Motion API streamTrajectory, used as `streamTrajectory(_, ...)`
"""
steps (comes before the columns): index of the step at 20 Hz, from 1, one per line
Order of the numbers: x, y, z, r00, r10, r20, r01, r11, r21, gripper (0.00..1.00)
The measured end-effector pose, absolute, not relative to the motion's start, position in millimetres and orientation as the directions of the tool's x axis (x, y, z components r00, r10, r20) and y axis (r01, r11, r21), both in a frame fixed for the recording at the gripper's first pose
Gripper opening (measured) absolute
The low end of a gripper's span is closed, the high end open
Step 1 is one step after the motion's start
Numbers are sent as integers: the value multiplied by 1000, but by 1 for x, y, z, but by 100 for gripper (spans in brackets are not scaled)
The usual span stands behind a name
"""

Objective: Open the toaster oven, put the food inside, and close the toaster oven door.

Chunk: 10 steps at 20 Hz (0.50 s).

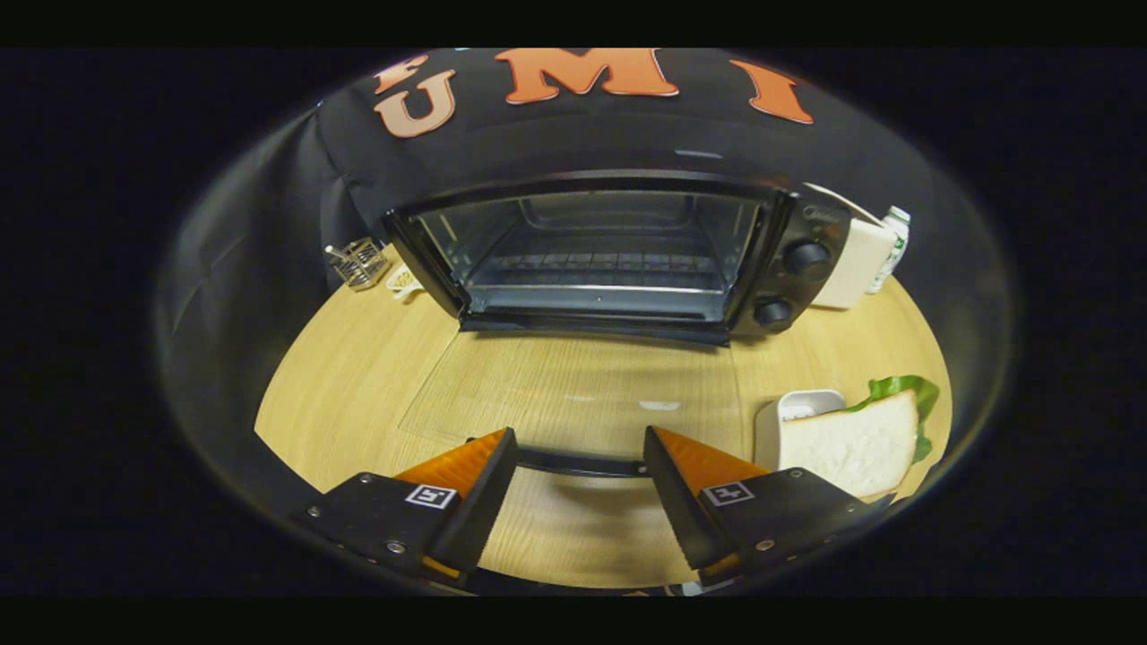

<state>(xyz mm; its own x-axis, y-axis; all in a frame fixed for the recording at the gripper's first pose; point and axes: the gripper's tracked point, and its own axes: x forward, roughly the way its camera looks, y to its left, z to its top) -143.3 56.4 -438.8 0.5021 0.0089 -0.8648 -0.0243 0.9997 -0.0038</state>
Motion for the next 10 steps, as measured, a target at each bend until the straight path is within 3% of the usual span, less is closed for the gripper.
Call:
streamTrajectory(5, -142, 16, -393, 567, -33, -823, 21, 999, -26, 86)
streamTrajectory(10, -142, -63, -357, 585, -131, -801, 149, 987, -52, 98)
